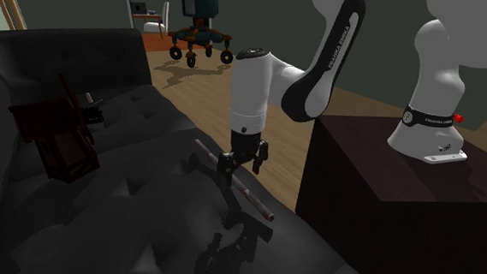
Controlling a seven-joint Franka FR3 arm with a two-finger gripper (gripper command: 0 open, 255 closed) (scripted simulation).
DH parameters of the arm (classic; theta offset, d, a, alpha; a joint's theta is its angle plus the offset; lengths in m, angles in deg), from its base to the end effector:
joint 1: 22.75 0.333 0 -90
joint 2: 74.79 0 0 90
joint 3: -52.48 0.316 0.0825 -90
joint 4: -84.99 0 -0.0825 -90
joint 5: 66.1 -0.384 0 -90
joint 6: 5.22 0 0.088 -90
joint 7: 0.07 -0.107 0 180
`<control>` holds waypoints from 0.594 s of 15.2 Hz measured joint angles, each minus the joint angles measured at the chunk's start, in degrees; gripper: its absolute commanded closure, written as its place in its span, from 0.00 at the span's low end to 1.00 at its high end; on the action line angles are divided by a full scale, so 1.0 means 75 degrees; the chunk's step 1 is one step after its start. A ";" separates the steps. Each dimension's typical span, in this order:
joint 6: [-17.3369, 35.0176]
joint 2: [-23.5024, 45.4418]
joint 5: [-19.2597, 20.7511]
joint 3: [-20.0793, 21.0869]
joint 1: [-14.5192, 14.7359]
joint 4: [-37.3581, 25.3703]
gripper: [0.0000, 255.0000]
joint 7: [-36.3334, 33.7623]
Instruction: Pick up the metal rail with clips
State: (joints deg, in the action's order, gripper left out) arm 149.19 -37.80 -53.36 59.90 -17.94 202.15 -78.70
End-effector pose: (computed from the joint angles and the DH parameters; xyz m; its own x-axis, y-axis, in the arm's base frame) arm 0.5716 0.1326 0.1228 0.5525 -0.8332 0.0233 -0.8333 -0.5528 -0.0099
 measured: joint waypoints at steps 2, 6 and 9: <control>0.0092 0.0202 0.0031 -0.0044 0.0025 -0.0113 0.00 -0.0018; 0.0299 0.0537 0.0089 -0.0126 0.0094 -0.0242 1.00 -0.0077; 0.0312 0.0570 0.0093 -0.0133 0.0100 -0.0265 1.00 -0.0081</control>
State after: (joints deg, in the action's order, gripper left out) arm 151.54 -33.53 -52.66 58.90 -17.19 200.17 -79.31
